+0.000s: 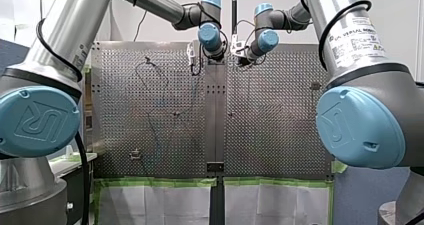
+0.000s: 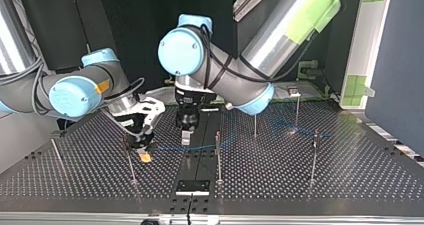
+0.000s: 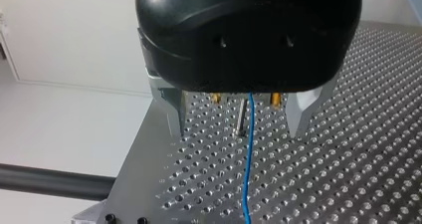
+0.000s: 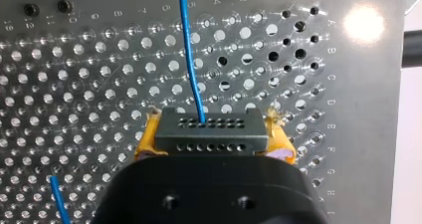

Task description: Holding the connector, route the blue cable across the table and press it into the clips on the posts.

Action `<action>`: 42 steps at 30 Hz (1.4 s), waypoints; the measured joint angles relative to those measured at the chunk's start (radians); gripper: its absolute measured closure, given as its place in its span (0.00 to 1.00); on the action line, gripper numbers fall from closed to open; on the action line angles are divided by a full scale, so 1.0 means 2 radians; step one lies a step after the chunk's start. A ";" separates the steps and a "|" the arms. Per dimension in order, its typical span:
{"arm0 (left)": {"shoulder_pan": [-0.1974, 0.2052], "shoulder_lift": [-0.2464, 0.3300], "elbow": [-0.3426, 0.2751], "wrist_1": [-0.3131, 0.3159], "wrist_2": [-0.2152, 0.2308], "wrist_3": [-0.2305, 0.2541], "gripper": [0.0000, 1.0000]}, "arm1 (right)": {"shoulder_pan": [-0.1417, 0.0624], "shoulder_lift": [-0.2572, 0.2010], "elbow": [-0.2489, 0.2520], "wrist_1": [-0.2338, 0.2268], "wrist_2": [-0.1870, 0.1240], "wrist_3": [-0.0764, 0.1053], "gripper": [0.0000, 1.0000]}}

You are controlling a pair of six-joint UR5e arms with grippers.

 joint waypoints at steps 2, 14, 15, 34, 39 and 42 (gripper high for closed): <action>0.001 -0.007 0.007 -0.001 -0.003 0.000 0.00 | 0.000 0.000 0.000 0.000 0.000 0.000 1.00; 0.014 -0.049 0.041 0.014 -0.018 0.000 0.00 | -0.001 0.000 0.000 0.000 0.000 0.000 1.00; 0.017 -0.050 0.041 0.015 -0.017 0.000 0.00 | -0.001 0.000 0.000 0.000 0.000 0.000 1.00; 0.033 -0.052 0.041 0.014 0.003 -0.023 0.42 | -0.003 0.001 0.000 0.000 -0.002 0.001 1.00; 0.033 -0.052 0.041 0.008 0.004 -0.027 0.78 | -0.003 0.001 0.000 -0.001 -0.004 0.002 1.00; 0.033 -0.052 0.041 0.007 0.002 -0.028 0.93 | -0.003 0.001 0.000 0.000 -0.004 0.002 1.00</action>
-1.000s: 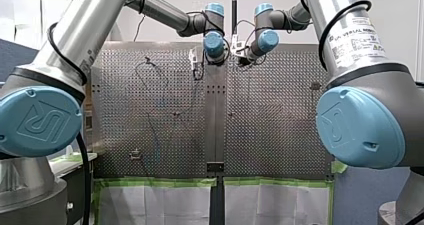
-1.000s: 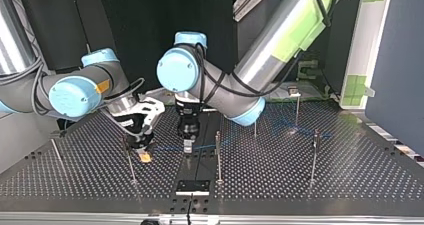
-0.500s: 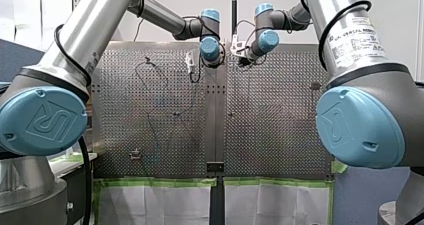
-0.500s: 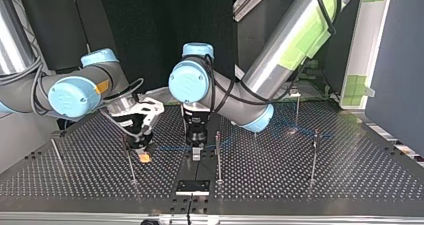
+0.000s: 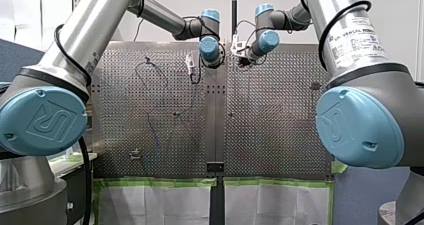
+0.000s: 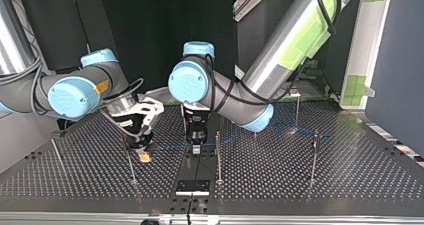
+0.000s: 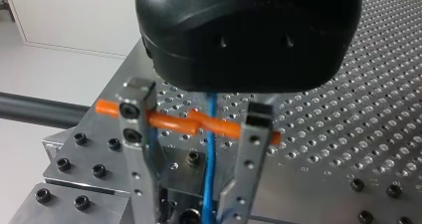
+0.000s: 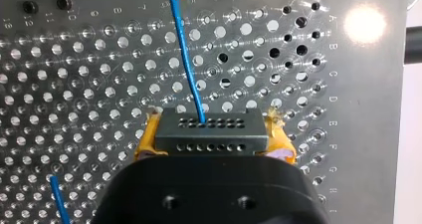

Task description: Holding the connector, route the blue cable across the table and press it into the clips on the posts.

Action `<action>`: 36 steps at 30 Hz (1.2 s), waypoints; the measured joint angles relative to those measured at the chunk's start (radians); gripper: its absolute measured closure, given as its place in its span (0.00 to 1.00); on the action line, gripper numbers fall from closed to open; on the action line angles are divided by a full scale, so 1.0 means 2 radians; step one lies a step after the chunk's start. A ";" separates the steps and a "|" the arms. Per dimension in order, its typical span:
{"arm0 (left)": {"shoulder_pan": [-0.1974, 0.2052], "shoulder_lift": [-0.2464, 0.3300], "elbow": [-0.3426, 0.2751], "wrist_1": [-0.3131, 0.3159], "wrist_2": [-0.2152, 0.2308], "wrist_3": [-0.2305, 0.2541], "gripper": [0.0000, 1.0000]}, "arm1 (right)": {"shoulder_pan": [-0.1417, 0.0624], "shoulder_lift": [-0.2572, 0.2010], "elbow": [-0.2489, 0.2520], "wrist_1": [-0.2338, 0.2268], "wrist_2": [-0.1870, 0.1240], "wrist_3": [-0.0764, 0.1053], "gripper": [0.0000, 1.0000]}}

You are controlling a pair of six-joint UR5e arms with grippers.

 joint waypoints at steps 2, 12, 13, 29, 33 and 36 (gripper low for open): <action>-0.001 0.000 0.000 0.000 -0.002 0.000 1.00 | 0.000 0.000 0.000 0.000 0.000 0.000 1.00; -0.004 0.000 0.000 -0.004 -0.017 0.000 1.00 | 0.000 0.000 0.000 0.001 -0.001 0.000 1.00; -0.005 0.000 0.000 -0.005 -0.018 0.000 1.00 | 0.000 0.000 0.000 0.001 -0.002 0.000 1.00; -0.023 0.000 -0.044 0.018 -0.043 0.006 1.00 | 0.004 0.001 0.027 0.001 0.001 0.006 1.00; -0.025 0.000 -0.061 0.035 -0.042 0.008 1.00 | 0.004 0.001 0.038 0.000 0.002 0.006 1.00; -0.026 0.000 -0.073 0.048 -0.039 0.010 1.00 | 0.003 0.001 0.049 0.000 0.002 0.006 1.00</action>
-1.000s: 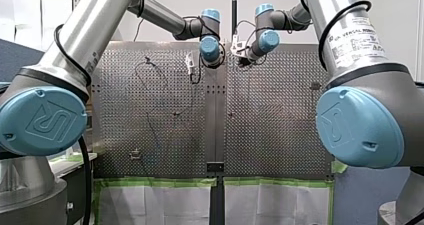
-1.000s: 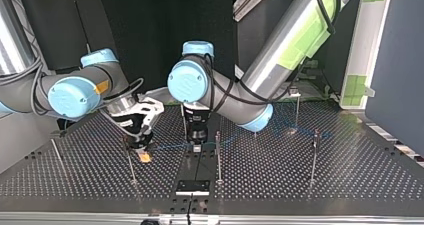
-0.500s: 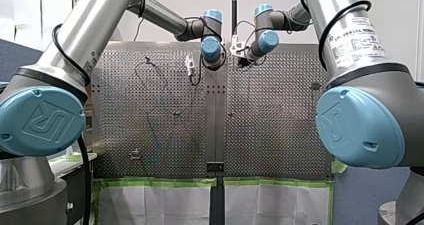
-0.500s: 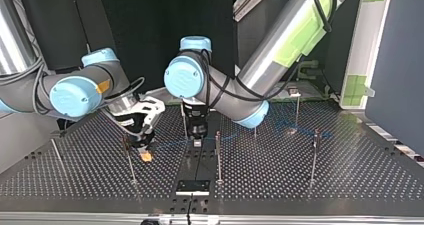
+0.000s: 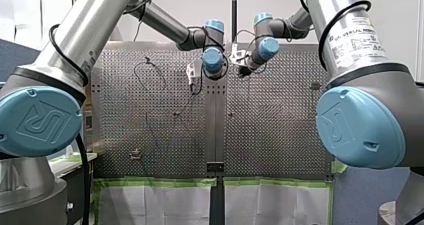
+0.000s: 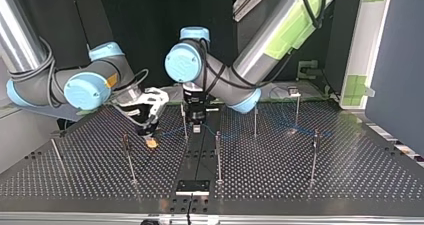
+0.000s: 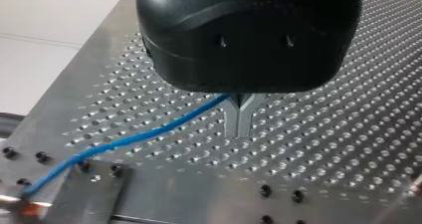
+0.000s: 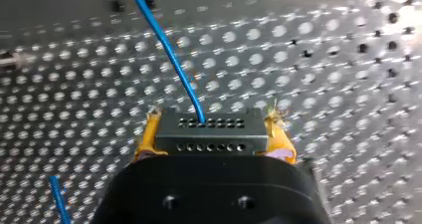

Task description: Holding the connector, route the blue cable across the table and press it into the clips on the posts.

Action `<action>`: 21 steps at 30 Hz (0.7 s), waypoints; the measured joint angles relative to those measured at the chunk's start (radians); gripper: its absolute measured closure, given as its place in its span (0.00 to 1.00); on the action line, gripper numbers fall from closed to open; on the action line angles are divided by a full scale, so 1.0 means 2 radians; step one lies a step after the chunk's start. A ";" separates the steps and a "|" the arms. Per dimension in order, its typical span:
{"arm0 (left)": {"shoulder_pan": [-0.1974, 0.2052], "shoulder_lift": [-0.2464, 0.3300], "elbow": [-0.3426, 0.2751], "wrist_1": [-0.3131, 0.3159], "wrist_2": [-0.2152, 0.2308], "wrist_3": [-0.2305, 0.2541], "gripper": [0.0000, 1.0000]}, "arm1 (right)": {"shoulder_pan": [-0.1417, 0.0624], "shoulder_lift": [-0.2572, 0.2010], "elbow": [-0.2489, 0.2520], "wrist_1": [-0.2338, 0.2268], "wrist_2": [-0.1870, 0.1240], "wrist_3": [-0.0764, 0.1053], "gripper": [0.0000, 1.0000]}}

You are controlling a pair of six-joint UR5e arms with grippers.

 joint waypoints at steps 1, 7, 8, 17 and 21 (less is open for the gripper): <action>0.000 0.000 -0.005 0.005 0.003 0.001 1.00 | -0.001 0.000 0.003 0.000 0.000 0.000 1.00; 0.004 0.000 -0.031 0.031 0.015 0.003 1.00 | -0.005 0.000 0.027 -0.001 0.003 -0.003 1.00; 0.004 0.000 -0.034 0.034 0.017 0.003 1.00 | -0.006 0.000 0.031 0.000 0.003 -0.004 1.00; 0.008 -0.001 -0.075 0.075 0.031 0.004 1.00 | -0.009 0.000 0.064 0.000 0.000 -0.033 1.00; 0.009 -0.001 -0.093 0.093 0.039 0.004 1.00 | -0.012 0.000 0.082 -0.001 0.000 -0.046 1.00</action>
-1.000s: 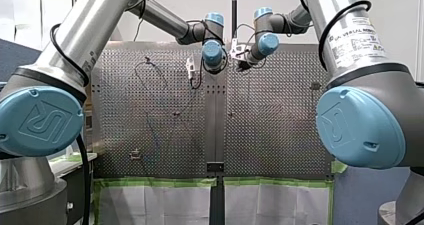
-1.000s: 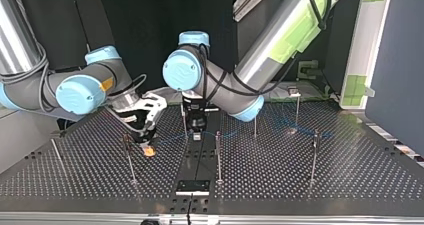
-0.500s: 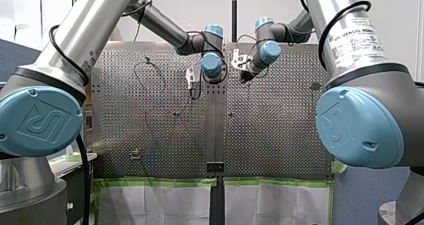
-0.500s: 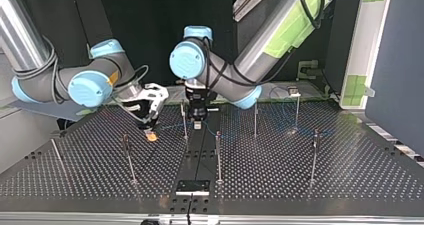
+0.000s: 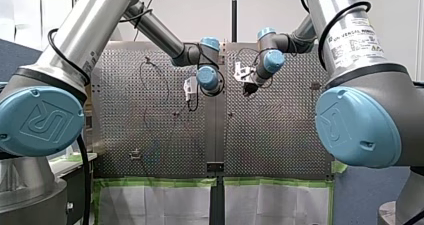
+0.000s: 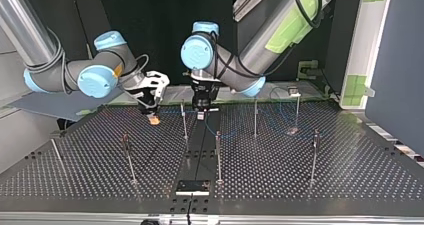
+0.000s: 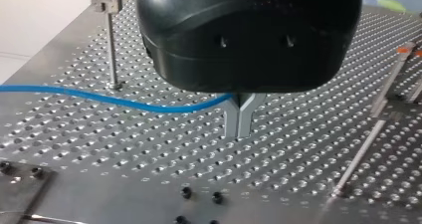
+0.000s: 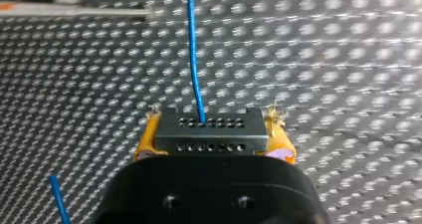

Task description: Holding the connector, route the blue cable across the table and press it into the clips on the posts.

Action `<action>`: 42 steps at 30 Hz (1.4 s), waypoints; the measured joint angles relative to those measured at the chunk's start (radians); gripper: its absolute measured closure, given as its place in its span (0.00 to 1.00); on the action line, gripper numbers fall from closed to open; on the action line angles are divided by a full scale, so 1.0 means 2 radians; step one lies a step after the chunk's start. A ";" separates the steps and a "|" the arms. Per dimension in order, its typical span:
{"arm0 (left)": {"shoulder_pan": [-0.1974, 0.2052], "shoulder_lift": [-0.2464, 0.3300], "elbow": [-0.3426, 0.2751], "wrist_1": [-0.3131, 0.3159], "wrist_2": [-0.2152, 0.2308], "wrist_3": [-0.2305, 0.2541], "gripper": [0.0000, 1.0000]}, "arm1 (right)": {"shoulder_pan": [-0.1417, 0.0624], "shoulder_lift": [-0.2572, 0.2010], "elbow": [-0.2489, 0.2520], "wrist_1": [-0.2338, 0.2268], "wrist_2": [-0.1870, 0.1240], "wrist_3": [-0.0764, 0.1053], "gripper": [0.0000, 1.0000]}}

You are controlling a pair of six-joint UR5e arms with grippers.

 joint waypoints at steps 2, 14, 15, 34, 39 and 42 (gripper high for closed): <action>0.001 0.000 -0.010 0.010 0.004 0.000 1.00 | -0.001 0.000 0.010 0.000 0.000 -0.004 1.00; -0.003 -0.029 -0.063 0.057 0.040 -0.010 1.00 | -0.007 0.000 0.049 -0.010 0.001 -0.007 1.00; -0.004 -0.033 -0.067 0.061 0.043 -0.013 1.00 | -0.007 0.001 0.050 -0.011 0.001 -0.007 1.00; 0.000 -0.060 -0.073 0.066 0.058 -0.035 1.00 | -0.013 0.019 0.058 -0.025 0.002 -0.003 1.00; 0.003 -0.061 -0.056 0.066 0.069 -0.038 1.00 | -0.017 0.025 0.058 -0.031 0.001 0.001 1.00; 0.005 -0.064 -0.049 0.065 0.076 -0.041 1.00 | -0.020 0.028 0.058 -0.035 0.000 0.002 1.00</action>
